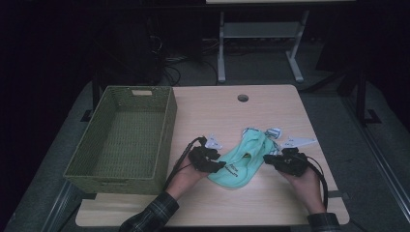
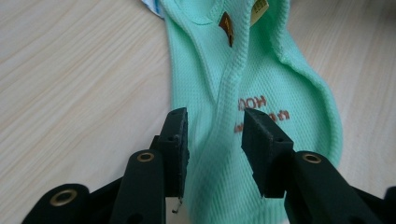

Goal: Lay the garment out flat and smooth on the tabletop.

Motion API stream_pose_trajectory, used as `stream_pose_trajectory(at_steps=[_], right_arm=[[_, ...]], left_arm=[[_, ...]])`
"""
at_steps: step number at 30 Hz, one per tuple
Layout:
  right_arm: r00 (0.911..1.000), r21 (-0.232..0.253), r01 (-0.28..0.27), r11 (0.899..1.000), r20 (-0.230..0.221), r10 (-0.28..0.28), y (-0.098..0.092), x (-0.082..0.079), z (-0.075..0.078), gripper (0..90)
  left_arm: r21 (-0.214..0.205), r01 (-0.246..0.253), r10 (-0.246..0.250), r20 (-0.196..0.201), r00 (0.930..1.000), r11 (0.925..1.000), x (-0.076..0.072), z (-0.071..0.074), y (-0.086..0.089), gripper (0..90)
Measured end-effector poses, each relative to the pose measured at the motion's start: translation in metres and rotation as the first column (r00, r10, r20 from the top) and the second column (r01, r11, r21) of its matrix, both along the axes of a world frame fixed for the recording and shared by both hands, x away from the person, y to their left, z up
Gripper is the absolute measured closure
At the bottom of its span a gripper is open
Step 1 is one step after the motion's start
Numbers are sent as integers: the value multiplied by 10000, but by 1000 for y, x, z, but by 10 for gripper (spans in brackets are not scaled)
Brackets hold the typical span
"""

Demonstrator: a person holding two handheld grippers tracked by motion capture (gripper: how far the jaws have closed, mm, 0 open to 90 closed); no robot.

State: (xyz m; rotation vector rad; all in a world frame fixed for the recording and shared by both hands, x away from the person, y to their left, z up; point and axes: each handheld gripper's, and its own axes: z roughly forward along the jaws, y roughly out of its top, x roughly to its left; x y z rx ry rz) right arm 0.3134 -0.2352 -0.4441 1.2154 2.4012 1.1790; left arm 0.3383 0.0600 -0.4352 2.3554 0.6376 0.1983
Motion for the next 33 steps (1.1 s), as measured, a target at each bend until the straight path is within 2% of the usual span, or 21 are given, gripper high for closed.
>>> stream_pose_trajectory(at_steps=[2, 6, 13, 16, 20, 22, 26, 29, 33], right_arm=[[9999, 125, -173, 9998, 5, 173, 5, -1, -1, 893], [9992, 194, -375, 9991, -149, 378, 14, 0, -7, 896], [9969, -344, -602, 9976, -534, 584, 27, 3, -22, 897], [9957, -642, -681, 9956, -674, 638, 30, 3, -25, 897], [9959, -651, -674, 9956, -645, 632, 31, 2, -25, 897], [9958, -633, -663, 9958, -672, 621, 30, 2, -25, 897], [9958, -674, -658, 9956, -679, 612, 31, 2, -24, 898], [9961, -800, -734, 9941, -557, 691, 31, 2, -25, 898], [9957, -769, -692, 9946, -662, 642, 31, 2, -24, 898]], left_arm=[[37, 71, -71, -20, 10000, 10000, 1, -2, -5, 593], [167, 205, -205, 19, 9998, 9997, 3, -7, -13, 592], [396, 277, -283, 133, 9995, 9988, 6, -12, -24, 609], [504, 263, -268, 98, 9996, 9984, 8, -14, -26, 666], [567, 158, -167, 163, 9997, 9983, 10, -15, -25, 787], [444, 180, -188, 177, 9997, 9989, 10, -14, -24, 847], [245, 88, -98, 409, 9991, 9997, 10, -6, -19, 873], [18, -171, 169, 580, 9982, 9999, 12, 1, -13, 879], [-167, -641, 651, 699, 9954, 9978, 19, 7, 0, 878]])
